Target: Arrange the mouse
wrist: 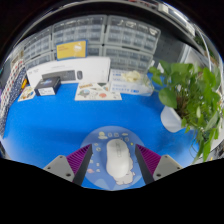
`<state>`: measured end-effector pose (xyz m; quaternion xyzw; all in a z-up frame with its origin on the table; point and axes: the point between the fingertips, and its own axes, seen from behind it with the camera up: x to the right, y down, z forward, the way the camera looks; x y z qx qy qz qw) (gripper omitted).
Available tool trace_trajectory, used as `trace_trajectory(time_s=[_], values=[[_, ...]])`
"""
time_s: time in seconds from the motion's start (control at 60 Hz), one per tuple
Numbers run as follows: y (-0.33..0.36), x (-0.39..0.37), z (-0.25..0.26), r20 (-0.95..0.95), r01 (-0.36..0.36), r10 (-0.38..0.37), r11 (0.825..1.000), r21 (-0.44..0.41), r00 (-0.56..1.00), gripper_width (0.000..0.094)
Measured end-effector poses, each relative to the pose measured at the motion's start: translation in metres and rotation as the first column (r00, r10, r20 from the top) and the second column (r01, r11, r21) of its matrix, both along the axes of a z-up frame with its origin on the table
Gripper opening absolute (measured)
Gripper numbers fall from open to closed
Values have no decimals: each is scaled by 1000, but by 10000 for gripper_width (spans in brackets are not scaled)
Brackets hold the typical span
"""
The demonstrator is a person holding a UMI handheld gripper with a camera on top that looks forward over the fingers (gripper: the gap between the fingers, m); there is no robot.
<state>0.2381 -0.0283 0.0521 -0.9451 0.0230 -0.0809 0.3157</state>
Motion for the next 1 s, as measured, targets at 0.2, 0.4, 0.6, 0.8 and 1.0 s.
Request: trace_trajectory(time_s=[0.2, 0.4, 0.6, 0.8, 1.0], values=[[3, -85, 77, -4, -4, 4, 991, 133, 1000, 868], [-11, -190, 121, -93, -9, 33, 969, 247, 995, 869], [-47, -268, 122, -93, -59, 85, 966, 253, 992, 870], [-82, -327, 115, -83, -119, 142, 964, 240, 986, 870], [-104, -357, 118, -80, -151, 176, 956, 252, 981, 869]])
